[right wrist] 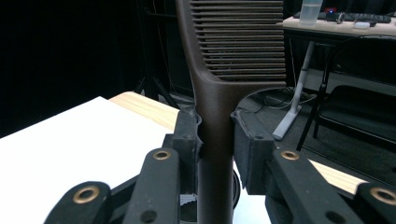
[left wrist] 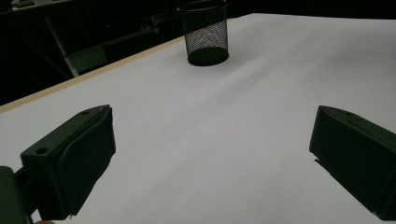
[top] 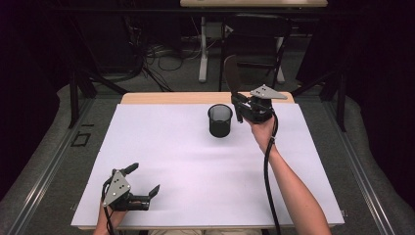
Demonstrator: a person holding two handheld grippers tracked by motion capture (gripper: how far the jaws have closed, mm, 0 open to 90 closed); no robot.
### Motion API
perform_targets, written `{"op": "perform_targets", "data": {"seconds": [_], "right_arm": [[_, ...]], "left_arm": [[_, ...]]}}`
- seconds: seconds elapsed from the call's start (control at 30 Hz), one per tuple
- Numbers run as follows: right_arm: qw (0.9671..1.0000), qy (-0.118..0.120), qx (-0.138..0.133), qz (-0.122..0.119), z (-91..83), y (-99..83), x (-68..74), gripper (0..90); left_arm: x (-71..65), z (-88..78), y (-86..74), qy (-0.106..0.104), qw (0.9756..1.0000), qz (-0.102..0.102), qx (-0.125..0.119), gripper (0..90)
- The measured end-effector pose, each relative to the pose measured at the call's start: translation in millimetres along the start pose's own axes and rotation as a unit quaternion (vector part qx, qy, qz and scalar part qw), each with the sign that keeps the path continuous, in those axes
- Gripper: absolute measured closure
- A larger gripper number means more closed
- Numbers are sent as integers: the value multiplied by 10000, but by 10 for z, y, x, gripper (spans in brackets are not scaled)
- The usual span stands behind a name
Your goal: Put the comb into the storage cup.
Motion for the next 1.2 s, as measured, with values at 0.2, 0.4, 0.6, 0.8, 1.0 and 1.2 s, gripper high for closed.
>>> {"op": "perform_targets", "data": {"seconds": [0.2,0.4,0.6,0.8,1.0,1.2], "right_arm": [[10000,-2,-69,-9,29,14,-1,724],[10000,-7,-76,9,66,4,-4,724],[9999,-4,-134,1,92,16,-6,724],[9999,10,-159,-10,122,38,-2,724],[9998,26,-180,-28,153,65,8,724],[9998,32,-213,-34,182,86,18,724]], "left_arm": [[2,-1,0,6,10000,-10,-6,4],[2,-2,1,8,10000,-13,-11,4],[4,-2,1,4,10000,-20,-16,4],[3,-2,1,9,10000,-13,-14,5],[5,-3,2,10,10000,-17,-16,5],[5,-3,2,6,10000,-9,-18,5]]}}
Point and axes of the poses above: each handheld gripper's, and its own axes: z roughly forward along the jaws, y roughly out of its top, x roughly to its left, the point moved 7 cm from there along z, roughly forward along the jaws, and after that the axes turned 5 degrees about -x, right-handed, at the moved point
